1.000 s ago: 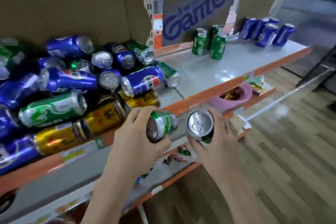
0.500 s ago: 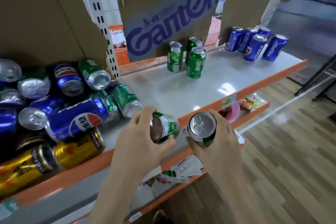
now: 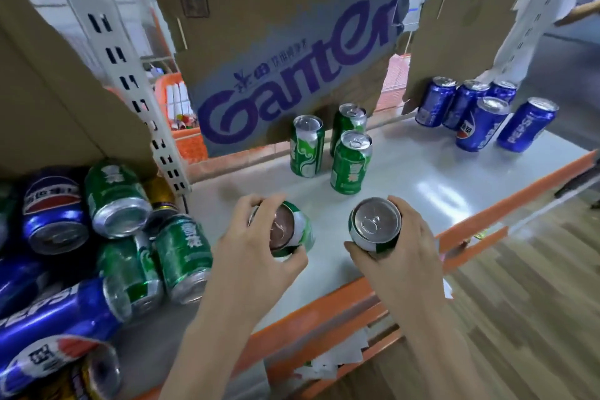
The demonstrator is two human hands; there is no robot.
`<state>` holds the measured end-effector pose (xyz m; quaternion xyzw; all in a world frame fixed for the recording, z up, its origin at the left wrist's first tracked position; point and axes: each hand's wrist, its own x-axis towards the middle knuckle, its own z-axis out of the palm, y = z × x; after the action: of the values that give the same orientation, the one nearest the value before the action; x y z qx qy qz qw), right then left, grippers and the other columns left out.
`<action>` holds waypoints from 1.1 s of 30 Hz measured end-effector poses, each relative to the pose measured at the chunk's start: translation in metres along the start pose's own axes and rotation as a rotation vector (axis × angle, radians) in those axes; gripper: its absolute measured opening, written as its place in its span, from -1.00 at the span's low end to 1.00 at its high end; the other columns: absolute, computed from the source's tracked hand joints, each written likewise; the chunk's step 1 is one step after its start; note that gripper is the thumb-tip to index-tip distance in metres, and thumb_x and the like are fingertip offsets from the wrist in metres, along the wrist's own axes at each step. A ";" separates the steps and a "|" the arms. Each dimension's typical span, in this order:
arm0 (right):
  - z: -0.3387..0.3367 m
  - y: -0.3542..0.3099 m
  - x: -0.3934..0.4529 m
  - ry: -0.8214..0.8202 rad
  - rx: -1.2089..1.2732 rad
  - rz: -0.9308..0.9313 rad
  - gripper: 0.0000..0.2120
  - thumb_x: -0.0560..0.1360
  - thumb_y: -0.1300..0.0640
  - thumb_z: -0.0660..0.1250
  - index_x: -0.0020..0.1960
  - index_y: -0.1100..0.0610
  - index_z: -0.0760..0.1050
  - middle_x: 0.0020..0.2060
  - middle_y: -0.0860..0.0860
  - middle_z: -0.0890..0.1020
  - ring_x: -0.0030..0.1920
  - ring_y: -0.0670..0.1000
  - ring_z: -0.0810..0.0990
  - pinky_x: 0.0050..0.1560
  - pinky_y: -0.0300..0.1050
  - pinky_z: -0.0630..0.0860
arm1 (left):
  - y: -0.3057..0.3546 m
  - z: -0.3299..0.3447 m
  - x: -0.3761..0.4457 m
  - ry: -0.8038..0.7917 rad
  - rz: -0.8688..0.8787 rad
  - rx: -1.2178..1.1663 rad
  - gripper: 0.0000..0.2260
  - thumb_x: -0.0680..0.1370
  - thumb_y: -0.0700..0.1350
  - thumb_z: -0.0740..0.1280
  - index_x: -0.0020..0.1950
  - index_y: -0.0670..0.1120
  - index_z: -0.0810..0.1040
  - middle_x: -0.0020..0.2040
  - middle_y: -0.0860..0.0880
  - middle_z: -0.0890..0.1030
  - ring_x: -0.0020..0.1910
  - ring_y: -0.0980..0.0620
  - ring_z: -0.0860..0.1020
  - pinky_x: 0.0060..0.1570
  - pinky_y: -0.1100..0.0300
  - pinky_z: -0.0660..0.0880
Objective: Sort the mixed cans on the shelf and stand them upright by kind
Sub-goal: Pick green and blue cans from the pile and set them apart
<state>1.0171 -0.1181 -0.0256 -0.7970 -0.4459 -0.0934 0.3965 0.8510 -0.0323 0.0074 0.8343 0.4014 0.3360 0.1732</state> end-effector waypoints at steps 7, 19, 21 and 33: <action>0.005 0.053 0.063 -0.092 0.096 -0.033 -0.23 0.17 0.15 0.62 0.30 0.23 0.39 0.11 0.12 0.56 0.09 0.15 0.50 -0.06 -0.42 0.19 | 0.025 0.053 0.039 0.025 -0.135 0.072 -0.42 0.22 0.03 0.46 0.23 -0.07 0.53 0.04 0.00 0.55 -0.15 0.03 0.55 -0.12 0.26 0.44; 0.031 0.108 0.176 -0.311 0.225 -0.187 -0.27 0.24 0.11 0.55 0.34 0.08 0.35 0.14 0.01 0.53 0.12 0.08 0.48 -0.05 -0.29 0.28 | 0.051 0.104 0.127 -0.090 -0.299 0.326 -0.35 0.42 0.04 0.38 0.47 0.07 0.23 0.35 0.08 0.34 0.25 0.03 0.39 0.13 0.26 0.25; 0.037 0.109 0.187 -0.330 0.291 -0.204 -0.32 0.24 0.17 0.54 0.30 0.09 0.37 0.09 -0.03 0.51 0.09 0.02 0.46 -0.11 -0.37 0.21 | 0.049 0.109 0.132 -0.118 -0.335 0.329 -0.34 0.44 0.02 0.36 0.49 0.07 0.18 0.38 0.04 0.27 0.28 0.01 0.35 0.14 0.25 0.22; 0.044 0.114 0.189 -0.401 -0.089 -0.327 -0.07 0.13 0.19 0.62 0.32 0.53 0.25 0.14 0.44 0.47 0.16 0.42 0.46 0.17 0.21 0.41 | 0.042 0.120 0.132 -0.133 -0.348 0.354 -0.32 0.50 -0.02 0.32 0.53 0.00 0.05 0.48 -0.03 0.12 0.35 -0.07 0.31 0.25 0.17 0.26</action>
<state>1.2078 0.0010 -0.0230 -0.7337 -0.6338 -0.0159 0.2443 1.0176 0.0433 0.0004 0.7904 0.5790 0.1700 0.1058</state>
